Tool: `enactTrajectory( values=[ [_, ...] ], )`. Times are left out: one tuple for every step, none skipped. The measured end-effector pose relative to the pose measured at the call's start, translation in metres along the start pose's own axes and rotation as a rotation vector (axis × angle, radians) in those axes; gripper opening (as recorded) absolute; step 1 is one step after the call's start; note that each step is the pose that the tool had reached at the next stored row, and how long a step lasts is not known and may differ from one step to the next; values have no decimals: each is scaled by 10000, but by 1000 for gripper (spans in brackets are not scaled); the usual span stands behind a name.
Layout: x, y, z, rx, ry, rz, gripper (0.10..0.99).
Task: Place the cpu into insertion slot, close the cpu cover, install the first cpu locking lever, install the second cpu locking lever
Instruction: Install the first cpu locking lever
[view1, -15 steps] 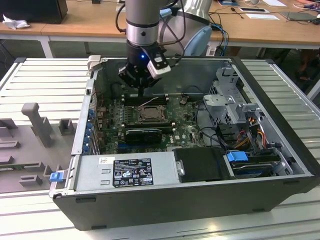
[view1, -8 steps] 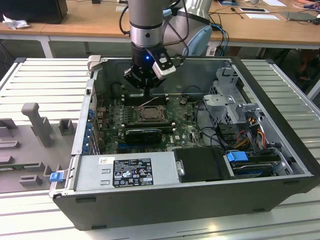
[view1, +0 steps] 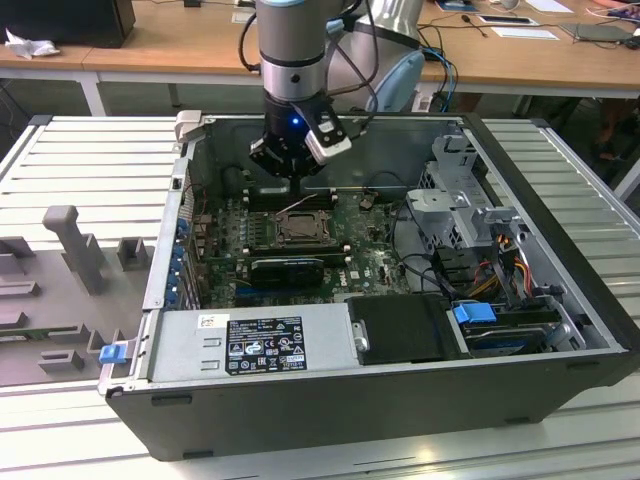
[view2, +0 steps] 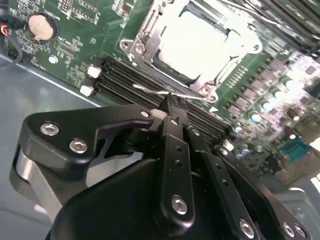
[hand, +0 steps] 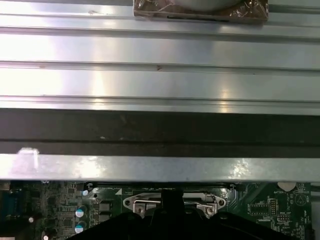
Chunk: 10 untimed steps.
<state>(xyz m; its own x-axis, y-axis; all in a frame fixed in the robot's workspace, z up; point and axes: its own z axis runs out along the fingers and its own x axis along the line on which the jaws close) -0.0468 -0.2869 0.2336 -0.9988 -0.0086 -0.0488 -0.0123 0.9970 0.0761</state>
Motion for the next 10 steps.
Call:
enactTrajectory(
  values=[
    [-37, -4, 41, 0, 8, -18, 106],
    [-75, -6, 67, -2, 28, -67, 106],
    [-90, -7, 76, -3, 36, -99, 106],
    [-101, -7, 82, -6, 40, -136, 106],
    [-136, -8, 104, -22, 79, -467, 106],
    [-151, -10, 116, -46, 90, -564, 106],
    [-166, -11, 135, -210, 85, -555, 106],
    [-170, -11, 144, -233, 82, -555, 106],
    [-172, -12, 148, -232, 84, -555, 106],
    [-174, -12, 153, -231, 85, -556, 106]
  ],
)
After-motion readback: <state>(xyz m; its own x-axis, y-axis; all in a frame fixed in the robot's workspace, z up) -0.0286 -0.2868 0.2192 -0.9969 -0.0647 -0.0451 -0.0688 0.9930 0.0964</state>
